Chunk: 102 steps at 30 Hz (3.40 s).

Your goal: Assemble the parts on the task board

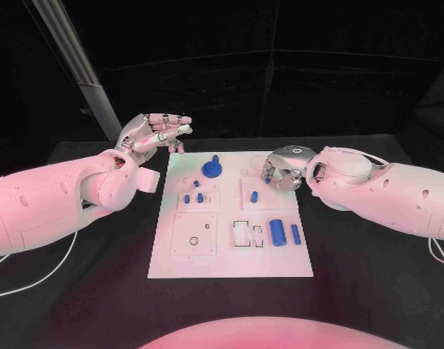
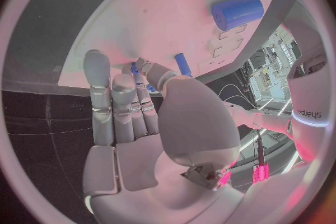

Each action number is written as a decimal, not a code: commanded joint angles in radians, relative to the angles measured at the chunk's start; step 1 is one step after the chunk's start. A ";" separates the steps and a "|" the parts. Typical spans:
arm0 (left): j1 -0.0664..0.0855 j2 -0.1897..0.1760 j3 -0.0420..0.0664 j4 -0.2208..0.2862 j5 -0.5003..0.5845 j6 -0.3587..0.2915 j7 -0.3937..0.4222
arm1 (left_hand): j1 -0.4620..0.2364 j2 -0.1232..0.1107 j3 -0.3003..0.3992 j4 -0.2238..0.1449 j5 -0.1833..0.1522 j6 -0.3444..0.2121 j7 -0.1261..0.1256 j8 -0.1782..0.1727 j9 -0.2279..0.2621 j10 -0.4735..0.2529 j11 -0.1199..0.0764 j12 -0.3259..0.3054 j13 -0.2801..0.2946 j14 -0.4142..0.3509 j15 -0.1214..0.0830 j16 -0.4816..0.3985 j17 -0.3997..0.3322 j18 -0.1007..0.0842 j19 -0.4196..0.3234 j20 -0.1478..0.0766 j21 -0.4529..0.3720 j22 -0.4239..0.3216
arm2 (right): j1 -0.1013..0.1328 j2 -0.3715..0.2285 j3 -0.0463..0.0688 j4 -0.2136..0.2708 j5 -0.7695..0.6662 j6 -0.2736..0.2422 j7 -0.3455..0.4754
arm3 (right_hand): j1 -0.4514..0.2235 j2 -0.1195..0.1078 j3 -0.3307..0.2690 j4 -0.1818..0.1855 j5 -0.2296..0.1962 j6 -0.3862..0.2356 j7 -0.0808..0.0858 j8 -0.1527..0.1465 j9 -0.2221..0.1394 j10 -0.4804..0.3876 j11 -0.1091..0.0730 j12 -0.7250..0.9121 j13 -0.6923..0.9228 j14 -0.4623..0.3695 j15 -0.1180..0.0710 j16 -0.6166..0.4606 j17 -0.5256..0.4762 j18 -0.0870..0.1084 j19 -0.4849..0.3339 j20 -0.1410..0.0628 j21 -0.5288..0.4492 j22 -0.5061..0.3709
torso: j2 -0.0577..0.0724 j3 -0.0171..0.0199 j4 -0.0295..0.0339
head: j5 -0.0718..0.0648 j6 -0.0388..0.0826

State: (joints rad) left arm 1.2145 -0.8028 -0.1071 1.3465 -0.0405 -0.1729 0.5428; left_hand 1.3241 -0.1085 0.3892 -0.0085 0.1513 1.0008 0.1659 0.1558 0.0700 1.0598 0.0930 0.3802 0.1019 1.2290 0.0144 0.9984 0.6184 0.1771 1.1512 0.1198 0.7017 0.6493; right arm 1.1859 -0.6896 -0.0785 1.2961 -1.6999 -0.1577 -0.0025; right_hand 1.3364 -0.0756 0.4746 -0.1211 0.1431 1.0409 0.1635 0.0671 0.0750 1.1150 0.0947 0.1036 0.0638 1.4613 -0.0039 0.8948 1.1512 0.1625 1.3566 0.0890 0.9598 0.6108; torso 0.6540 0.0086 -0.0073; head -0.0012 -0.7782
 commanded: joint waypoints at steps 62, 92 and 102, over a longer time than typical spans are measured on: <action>0.001 0.004 0.000 -0.016 0.006 0.029 -0.033 | 0.007 0.012 -0.010 -0.004 -0.003 -0.003 0.001 0.005 -0.001 -0.005 0.000 0.011 0.004 0.000 -0.003 0.005 0.005 0.007 0.004 -0.006 -0.009 -0.004 | -0.015 -0.078 0.027 0.171 0.061 -0.238 -0.052 | 0.032 0.032 0.102 -0.023 -0.070 0.087 -0.018 0.010 0.018 0.090 -0.024 0.037 0.008 0.064 -0.017 0.160 0.009 -0.050 0.032 -0.013 0.245 0.313 | -0.001 -0.0009 0.0004 | 0.021 -0.008; 0.003 0.027 0.000 -0.021 0.006 0.032 -0.035 | 0.007 0.013 -0.012 -0.004 -0.003 -0.004 0.001 0.005 -0.001 -0.008 0.001 0.013 0.004 -0.002 -0.002 0.001 -0.003 0.006 0.008 -0.006 -0.008 -0.004 | -0.117 0.095 0.015 0.233 0.108 -0.203 0.006 | 0.030 0.030 0.111 -0.027 -0.056 0.082 -0.014 0.005 0.017 0.084 -0.020 0.033 0.007 0.062 -0.014 0.168 0.003 -0.050 0.027 -0.011 0.253 0.320 | 0.000 -0.0025 -0.0001 | 0.148 -0.065; 0.004 0.031 0.000 -0.020 0.006 0.032 -0.034 | 0.007 0.013 -0.012 -0.004 -0.003 -0.006 0.002 0.005 -0.002 -0.011 0.001 0.013 0.004 -0.003 -0.002 0.000 -0.004 0.006 0.009 -0.006 -0.008 -0.004 | -0.140 0.120 0.010 0.211 0.070 -0.167 -0.007 | 0.028 0.029 0.112 -0.026 -0.056 0.080 -0.013 0.003 0.017 0.081 -0.018 0.032 0.006 0.062 -0.013 0.170 0.002 -0.051 0.026 -0.011 0.255 0.322 | -0.001 -0.0011 -0.0007 | 0.156 -0.073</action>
State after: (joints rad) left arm 1.2163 -0.7726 -0.1071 1.3253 -0.0370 -0.1541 0.5047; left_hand 1.3294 -0.1033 0.3838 -0.0140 0.1516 1.0006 0.1658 0.1557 0.0697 1.0561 0.0967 0.3878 0.1048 1.2291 0.0145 0.9984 0.6149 0.1770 1.1546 0.1164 0.6979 0.6463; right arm 1.0456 -0.5712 -0.0680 1.5080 -1.6005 -0.3542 -0.0118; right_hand 1.3634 -0.0420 0.5817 -0.1463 0.0841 1.1210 0.1474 0.0724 0.0907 1.1970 0.0737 0.1371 0.0691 1.4651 -0.0146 1.0580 1.1546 0.1319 1.3851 0.0751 1.2116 0.9316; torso 0.6538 0.0067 -0.0081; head 0.1537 -0.8500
